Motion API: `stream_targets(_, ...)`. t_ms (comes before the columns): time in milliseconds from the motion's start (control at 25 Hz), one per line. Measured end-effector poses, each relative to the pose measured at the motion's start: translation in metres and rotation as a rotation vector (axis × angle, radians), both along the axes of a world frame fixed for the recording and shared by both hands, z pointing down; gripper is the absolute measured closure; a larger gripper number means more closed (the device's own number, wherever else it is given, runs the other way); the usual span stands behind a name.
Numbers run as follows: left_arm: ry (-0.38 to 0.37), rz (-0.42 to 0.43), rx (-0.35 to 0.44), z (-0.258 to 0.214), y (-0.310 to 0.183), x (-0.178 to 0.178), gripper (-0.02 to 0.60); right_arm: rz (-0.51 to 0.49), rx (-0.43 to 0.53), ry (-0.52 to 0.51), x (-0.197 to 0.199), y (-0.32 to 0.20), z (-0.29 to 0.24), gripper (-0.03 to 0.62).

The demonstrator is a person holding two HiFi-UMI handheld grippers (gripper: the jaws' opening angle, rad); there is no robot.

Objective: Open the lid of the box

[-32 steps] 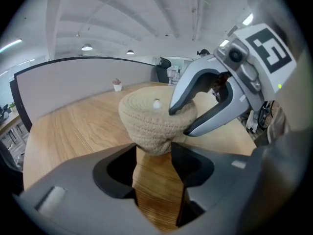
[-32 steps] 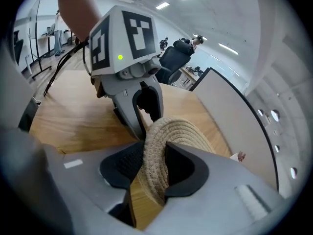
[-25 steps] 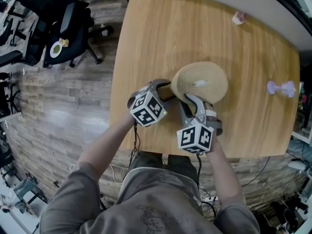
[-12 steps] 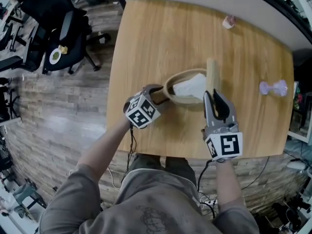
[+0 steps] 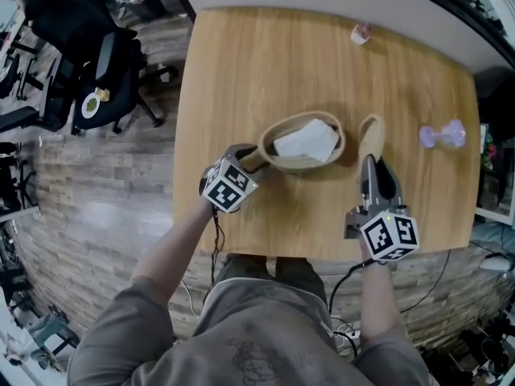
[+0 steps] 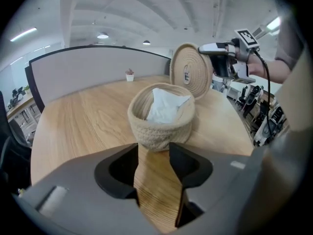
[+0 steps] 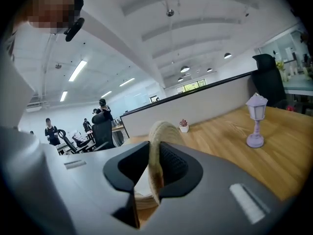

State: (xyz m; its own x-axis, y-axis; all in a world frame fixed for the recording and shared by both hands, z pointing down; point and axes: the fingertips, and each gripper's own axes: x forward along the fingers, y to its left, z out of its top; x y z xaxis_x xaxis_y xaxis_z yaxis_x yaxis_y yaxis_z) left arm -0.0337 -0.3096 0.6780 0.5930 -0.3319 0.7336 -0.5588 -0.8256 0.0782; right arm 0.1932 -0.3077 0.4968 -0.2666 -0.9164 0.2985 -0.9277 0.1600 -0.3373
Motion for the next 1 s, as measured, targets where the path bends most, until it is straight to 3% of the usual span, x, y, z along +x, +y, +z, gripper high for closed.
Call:
stream_targets(280, 0.067, -0.110, 0.027, -0.056, 0.002, -0.005, 0.383, -0.033, 0.069, -0.002, -0.002, -0.005, -0.045, 0.519)
stream_targets(520, 0.214, -0.183, 0.161, -0.150, -0.008, -0.012, 0.385, -0.091, 0.254, 0.058, -0.008, 0.004, -0.121, 0.519)
stream_targets(680, 0.283, -0.231, 0.292, -0.225, -0.013, -0.019, 0.468, -0.135, 0.358, 0.120, -0.016, 0.021, -0.175, 0.519)
stream_targets(880, 0.331, -0.183, 0.453, -0.306, 0.001, -0.012, 0.480, -0.167, 0.481, 0.152, -0.026, 0.051, -0.239, 0.519)
stream_targets(1000, 0.388, -0.179, 0.507, -0.348, 0.014, -0.009, 0.480, -0.191, 0.550, 0.148, -0.033, 0.070, -0.272, 0.519)
